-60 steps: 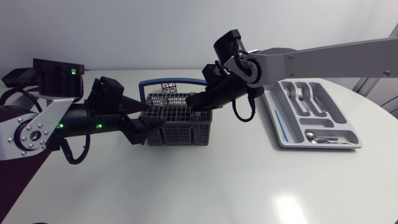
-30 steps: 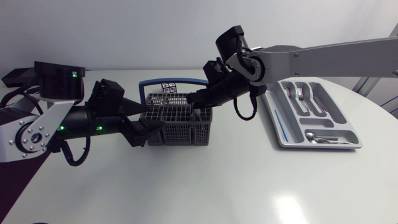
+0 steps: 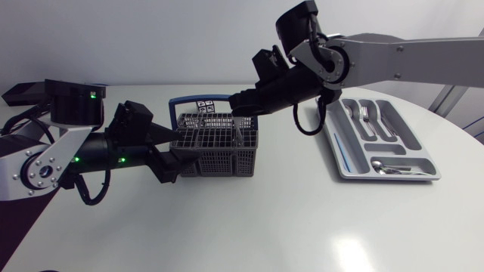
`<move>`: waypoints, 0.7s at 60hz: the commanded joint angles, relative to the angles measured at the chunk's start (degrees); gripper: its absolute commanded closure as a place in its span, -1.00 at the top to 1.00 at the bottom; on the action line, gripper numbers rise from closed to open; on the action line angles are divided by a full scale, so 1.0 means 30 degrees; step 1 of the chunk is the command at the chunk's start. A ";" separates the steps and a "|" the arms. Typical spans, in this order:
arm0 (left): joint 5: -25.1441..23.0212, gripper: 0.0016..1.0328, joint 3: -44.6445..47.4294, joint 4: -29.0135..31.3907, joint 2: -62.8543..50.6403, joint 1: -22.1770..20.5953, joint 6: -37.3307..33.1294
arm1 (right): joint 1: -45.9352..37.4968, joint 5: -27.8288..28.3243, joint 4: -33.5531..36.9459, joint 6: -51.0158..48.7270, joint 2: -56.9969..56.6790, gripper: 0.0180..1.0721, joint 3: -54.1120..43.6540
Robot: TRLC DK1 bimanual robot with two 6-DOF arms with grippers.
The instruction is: Transfer all utensils from the basket to the drawer tray.
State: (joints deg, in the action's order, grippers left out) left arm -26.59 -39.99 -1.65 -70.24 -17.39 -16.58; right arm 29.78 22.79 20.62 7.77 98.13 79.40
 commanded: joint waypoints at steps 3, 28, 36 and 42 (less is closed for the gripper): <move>-0.0190 0.86 0.0556 -0.0212 0.0004 -0.0152 -0.0392 | -0.0171 0.0227 0.0128 0.0633 -0.0922 -0.81 -0.0186; -0.0190 0.86 0.0702 -0.0094 0.0121 -0.0239 -0.0333 | -0.2192 0.4094 0.0890 0.2273 -0.2768 -0.81 -0.0303; -0.0160 0.86 0.0702 0.0052 0.0326 -0.0122 -0.0304 | -0.3628 0.4387 0.1534 0.2361 -0.4496 -0.81 -0.0889; -0.0160 0.86 0.0731 0.0228 0.0502 -0.0122 -0.0275 | -0.4858 0.4182 0.2706 0.1892 -0.5580 -0.81 -0.1182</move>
State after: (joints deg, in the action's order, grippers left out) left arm -26.59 -39.20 -1.37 -70.00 -17.76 -16.58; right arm 17.61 35.27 26.28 13.30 84.36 77.82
